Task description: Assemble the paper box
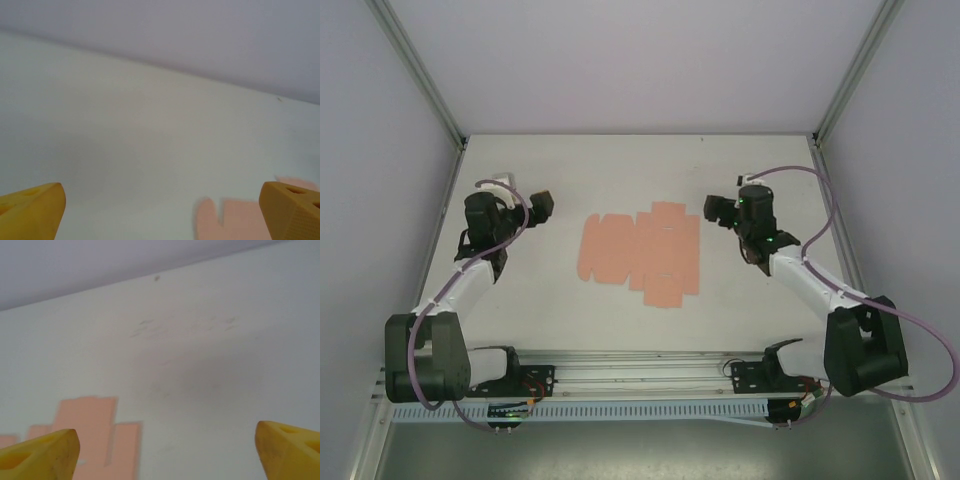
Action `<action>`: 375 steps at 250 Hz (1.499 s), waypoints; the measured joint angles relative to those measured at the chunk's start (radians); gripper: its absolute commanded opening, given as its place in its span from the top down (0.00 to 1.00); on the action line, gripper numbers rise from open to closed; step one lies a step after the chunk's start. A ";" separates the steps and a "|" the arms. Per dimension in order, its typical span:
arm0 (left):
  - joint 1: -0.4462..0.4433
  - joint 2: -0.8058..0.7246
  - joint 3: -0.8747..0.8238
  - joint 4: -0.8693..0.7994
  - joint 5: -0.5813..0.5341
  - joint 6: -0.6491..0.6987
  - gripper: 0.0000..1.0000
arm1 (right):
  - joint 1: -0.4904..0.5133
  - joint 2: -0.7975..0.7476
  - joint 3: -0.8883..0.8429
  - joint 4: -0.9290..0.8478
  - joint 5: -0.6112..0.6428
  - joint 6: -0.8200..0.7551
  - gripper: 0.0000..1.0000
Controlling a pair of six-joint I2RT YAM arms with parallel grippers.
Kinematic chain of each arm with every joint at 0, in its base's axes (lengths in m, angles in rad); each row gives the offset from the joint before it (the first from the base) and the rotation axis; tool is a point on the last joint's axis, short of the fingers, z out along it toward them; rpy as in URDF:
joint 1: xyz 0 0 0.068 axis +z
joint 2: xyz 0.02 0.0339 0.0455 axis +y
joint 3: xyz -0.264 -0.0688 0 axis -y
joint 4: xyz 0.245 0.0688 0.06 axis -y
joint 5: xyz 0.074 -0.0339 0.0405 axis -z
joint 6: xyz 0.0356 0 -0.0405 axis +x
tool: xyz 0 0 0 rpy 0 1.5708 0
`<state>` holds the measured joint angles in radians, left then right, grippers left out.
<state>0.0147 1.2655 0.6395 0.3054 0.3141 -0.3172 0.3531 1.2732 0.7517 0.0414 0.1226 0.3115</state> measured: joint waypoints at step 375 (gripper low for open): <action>-0.156 0.528 0.265 -0.341 0.540 -0.133 0.01 | 0.090 0.472 0.122 -0.174 -0.179 0.324 0.79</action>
<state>-0.1417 1.7931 0.9047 -0.0357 0.8539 -0.4500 0.4431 1.7447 0.8734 -0.1329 -0.0566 0.6357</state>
